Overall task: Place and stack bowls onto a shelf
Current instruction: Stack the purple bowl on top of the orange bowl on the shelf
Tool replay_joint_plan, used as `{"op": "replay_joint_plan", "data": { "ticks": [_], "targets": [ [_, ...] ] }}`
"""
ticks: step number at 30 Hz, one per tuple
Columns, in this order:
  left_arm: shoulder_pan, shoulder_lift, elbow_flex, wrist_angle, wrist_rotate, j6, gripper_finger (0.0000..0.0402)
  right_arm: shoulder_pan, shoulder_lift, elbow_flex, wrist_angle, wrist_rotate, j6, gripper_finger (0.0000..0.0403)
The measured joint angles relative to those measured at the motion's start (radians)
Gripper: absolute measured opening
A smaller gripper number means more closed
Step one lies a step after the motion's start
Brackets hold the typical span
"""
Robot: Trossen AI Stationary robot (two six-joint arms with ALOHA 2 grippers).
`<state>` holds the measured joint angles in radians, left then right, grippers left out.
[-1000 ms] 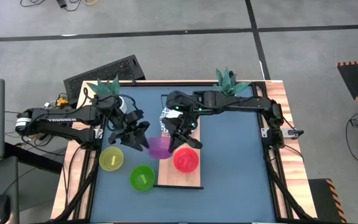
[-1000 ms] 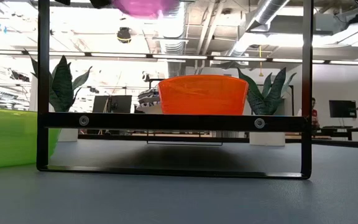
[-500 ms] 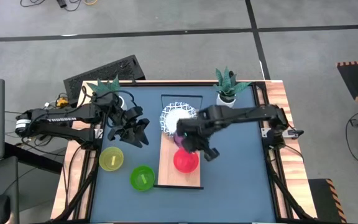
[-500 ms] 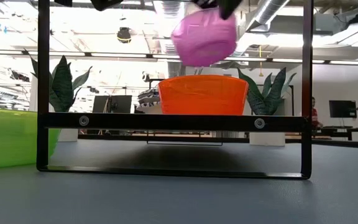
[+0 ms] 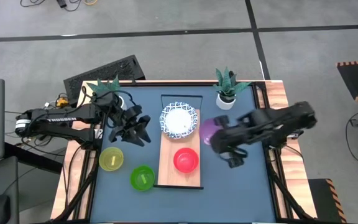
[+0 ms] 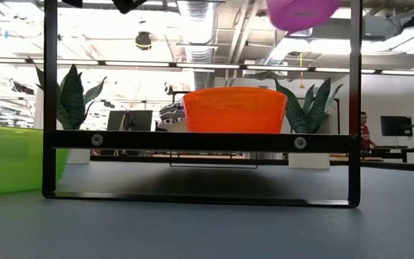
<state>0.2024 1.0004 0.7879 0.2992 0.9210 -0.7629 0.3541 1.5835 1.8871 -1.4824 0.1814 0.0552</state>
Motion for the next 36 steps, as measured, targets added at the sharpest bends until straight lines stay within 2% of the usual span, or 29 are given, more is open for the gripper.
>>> {"op": "replay_joint_plan", "data": {
  "ticks": [2, 5, 10, 14, 21, 27, 31, 36],
  "targets": [
    [0.0, 0.0, 0.0, 0.002, -0.048, 0.028, 0.016, 0.037, -0.069, -0.086, 0.032, 0.033, 0.046, 0.0021],
    [0.0, 0.0, 0.0, 0.002, -0.11, 0.051, 0.016, 0.091, -0.142, -0.228, 0.093, 0.038, 0.027, 0.0021],
    [0.0, 0.0, 0.0, 0.002, -0.181, 0.055, 0.016, 0.154, -0.201, -0.467, 0.214, 0.027, 0.021, 0.0021],
    [0.0, 0.0, 0.0, -0.006, -0.247, 0.091, 0.016, 0.157, -0.213, -0.595, 0.407, 0.035, -0.116, 0.0021],
    [0.0, 0.0, 0.0, -0.062, -0.331, 0.126, 0.016, 0.081, -0.135, -0.606, 0.571, 0.028, -0.544, 0.0021],
    [0.0, 0.0, 0.0, -0.117, -0.398, 0.14, 0.016, 0.02, -0.089, -0.607, 0.625, -0.023, -0.87, 0.0021],
    [0.0, 0.0, 0.0, -0.132, -0.413, 0.14, 0.016, 0.003, -0.09, -0.643, 0.721, -0.066, -1.03, 0.0021],
    [0.0, 0.0, 0.0, -0.131, -0.413, 0.14, 0.016, -0.01, -0.089, -0.686, 0.807, -0.109, -1.106, 0.0022]
  ]
}}
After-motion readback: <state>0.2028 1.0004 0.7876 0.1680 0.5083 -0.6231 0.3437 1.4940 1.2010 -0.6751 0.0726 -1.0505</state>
